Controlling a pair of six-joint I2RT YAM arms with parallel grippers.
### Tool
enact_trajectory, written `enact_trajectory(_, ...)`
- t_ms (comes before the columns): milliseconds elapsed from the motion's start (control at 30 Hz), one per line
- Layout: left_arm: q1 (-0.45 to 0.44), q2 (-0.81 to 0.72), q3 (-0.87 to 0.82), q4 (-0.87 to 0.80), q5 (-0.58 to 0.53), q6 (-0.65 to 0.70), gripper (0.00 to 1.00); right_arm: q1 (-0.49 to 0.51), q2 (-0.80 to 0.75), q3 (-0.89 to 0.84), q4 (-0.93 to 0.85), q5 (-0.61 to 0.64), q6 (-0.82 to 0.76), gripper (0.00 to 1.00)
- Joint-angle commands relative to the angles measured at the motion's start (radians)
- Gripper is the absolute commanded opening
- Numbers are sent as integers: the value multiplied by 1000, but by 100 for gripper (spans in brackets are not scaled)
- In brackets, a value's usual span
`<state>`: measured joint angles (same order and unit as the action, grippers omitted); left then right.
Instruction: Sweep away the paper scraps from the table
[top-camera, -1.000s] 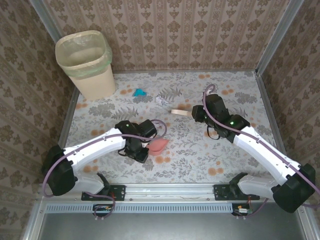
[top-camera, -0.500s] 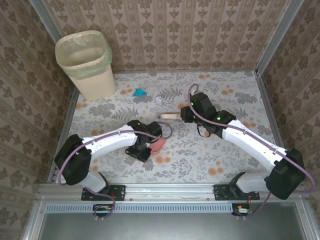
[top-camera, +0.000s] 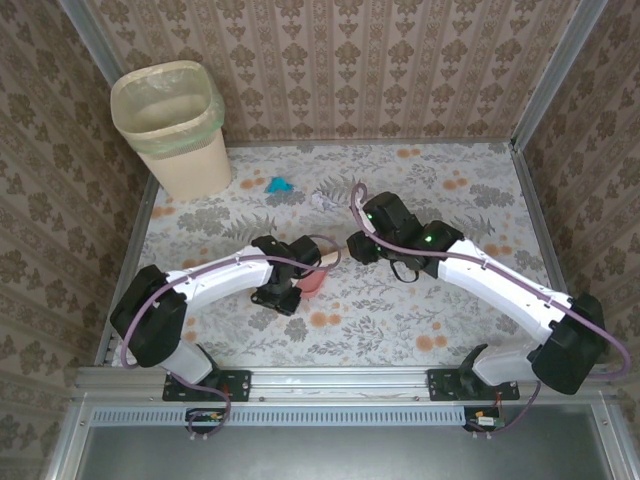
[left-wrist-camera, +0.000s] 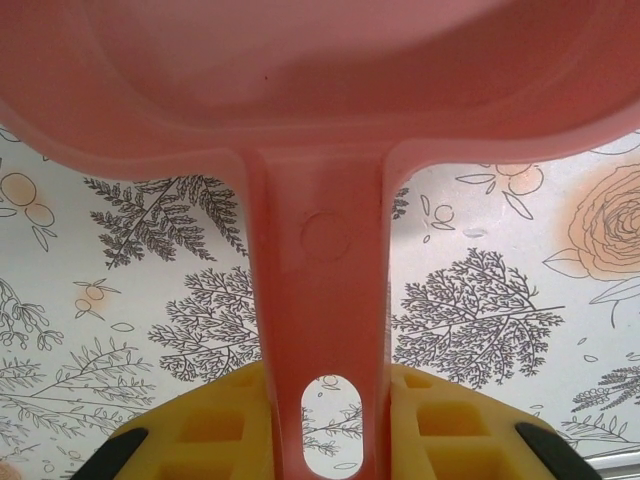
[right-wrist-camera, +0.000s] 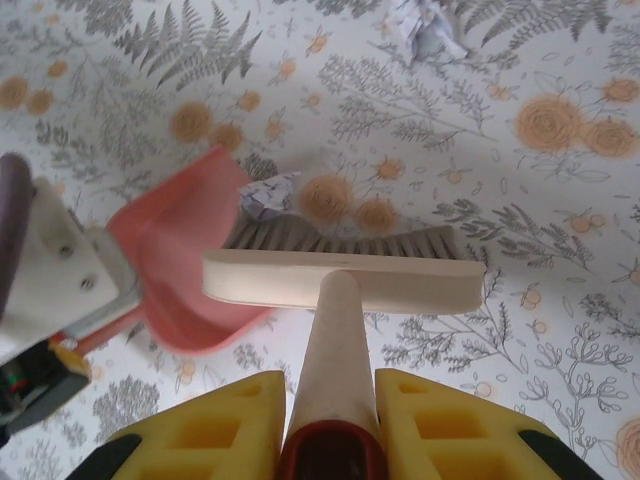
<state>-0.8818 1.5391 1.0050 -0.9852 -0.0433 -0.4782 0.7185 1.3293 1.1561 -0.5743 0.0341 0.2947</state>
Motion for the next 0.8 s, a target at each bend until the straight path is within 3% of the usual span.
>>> enact_trajectory(0, 9, -1, -21, -2, -21, -10, 0, 12, -53, 28, -65, -57, -50, 0)
enact_trajectory(233, 11, -1, -31, 11, -33, -11, 0, 4, -143, -7, -29, -26, -39, 0)
enact_trajectory(400, 12, -3, -34, 16, -35, -10, 0, -36, -183, -29, -10, 78, 8, 0)
enact_trajectory(500, 12, -6, -36, 20, -34, -9, 0, -77, -156, -34, 19, 111, 64, 0)
enact_trajectory(767, 11, -4, -37, 28, -36, -9, 0, -77, 0, -30, 187, 125, 124, 0)
